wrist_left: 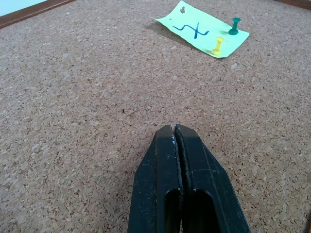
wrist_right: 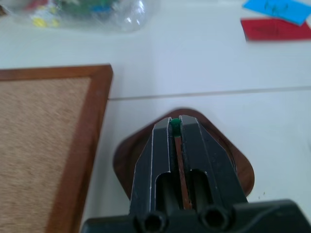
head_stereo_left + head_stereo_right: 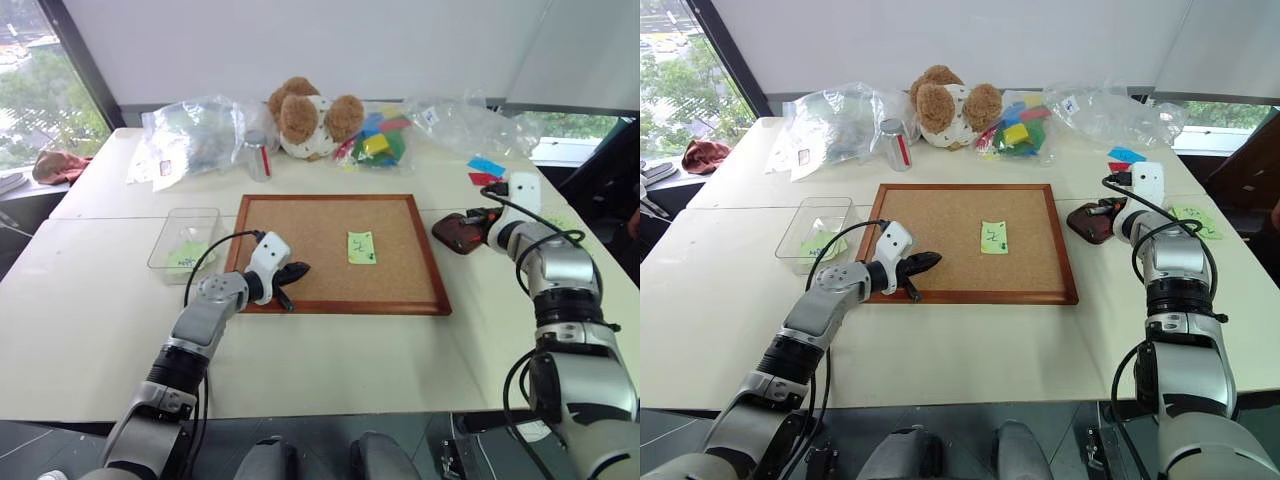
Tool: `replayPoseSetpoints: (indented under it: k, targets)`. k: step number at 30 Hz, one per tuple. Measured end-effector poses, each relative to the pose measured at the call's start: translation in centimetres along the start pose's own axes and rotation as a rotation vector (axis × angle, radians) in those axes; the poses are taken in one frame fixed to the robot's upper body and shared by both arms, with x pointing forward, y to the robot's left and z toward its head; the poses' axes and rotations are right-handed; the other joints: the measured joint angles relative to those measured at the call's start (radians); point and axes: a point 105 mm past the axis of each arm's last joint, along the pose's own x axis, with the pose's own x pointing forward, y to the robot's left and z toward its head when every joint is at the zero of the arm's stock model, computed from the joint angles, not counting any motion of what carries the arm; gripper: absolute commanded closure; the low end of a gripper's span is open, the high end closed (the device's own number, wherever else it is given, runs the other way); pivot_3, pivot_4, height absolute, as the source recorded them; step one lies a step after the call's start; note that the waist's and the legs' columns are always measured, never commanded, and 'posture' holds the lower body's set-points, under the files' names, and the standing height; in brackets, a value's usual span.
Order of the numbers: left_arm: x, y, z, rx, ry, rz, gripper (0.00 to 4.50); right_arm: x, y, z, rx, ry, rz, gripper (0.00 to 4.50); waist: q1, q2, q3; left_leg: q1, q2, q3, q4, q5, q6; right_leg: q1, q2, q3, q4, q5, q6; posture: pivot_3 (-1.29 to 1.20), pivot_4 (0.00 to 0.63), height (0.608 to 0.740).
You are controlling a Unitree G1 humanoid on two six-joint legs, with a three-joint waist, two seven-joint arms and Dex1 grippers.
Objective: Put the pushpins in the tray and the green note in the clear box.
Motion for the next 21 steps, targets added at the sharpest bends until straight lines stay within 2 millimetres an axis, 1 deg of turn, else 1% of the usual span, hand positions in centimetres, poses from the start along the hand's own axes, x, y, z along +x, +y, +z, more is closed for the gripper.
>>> replayPoseSetpoints:
  k: [8, 9, 10, 11, 14, 16, 21]
  targets:
    - [0.0, 0.0, 0.0, 0.0, -0.001, 0.002, 4.5, 0.7, 0.4, -2.3, 0.018, 0.046, 0.019, 4.45, 0.0, 0.0, 0.0, 0.0, 0.0, 0.0, 0.0, 0.001, -0.001, 0.0, 0.0, 0.0, 0.0, 0.0, 0.0, 0.0, 0.15, 0.74]
    - [-0.1, 0.0, 0.0, 0.0, -0.002, 0.003, 4.5, 0.8, 0.4, -2.4, 0.019, 0.046, 0.02, 4.17, 0.0, 0.0, 0.0, 0.0, 0.0, 0.0, 0.0, 0.001, -0.001, 0.0, 0.0, 0.0, 0.0, 0.0, 0.0, 0.0, 0.15, 0.74]
    - [-0.1, 0.0, 0.0, 0.0, -0.002, 0.004, 4.5, 0.8, 0.4, -2.2, 0.019, 0.042, 0.022, 3.77, 0.0, 0.0, 0.0, 0.0, 0.0, 0.0, 0.0, 0.001, -0.001, 0.0, 0.0, 0.0, 0.0, 0.0, 0.0, 0.0, 0.15, 0.74]
    - [-0.1, 0.0, 0.0, 0.0, -0.002, 0.005, 4.5, 0.9, 0.5, -2.1, 0.018, 0.038, 0.022, 3.57, 0.0, 0.0, 0.0, 0.0, 0.0, 0.0, 0.0, 0.001, -0.001, 0.0, 0.0, 0.0, 0.0, 0.0, 0.0, 0.0, 0.15, 0.74]
    - [-0.1, -0.1, 0.0, 0.001, -0.003, 0.006, 4.5, 0.9, 0.5, -1.8, 0.018, 0.031, 0.025, 2.06, 0.0, 0.0, 0.0, 0.0, 0.0, 0.0, -0.001, 0.001, -0.002, 0.0, 0.0, 0.0, -0.001, 0.0, 0.0, 0.0, 0.15, 0.74]
    - [-0.2, -0.1, 0.0, 0.001, -0.005, 0.008, 4.5, 1.0, 0.6, -1.7, 0.018, 0.028, 0.027, 1.15, 0.0, 0.0, 0.0, 0.0, 0.0, 0.0, -0.001, 0.001, -0.002, 0.0, 0.0, 0.0, -0.001, 0.0, 0.0, 0.0, 0.15, 0.74]
    - [-0.3, -0.1, 0.0, 0.004, -0.004, 0.009, 4.5, 0.9, 0.7, -1.4, 0.019, 0.026, 0.032, 1.15, -0.001, 0.0, 0.0, 0.0, 0.0, 0.0, -0.001, 0.001, -0.002, 0.0, 0.0, 0.0, -0.002, 0.0, 0.0, 0.0, 0.15, 0.74]
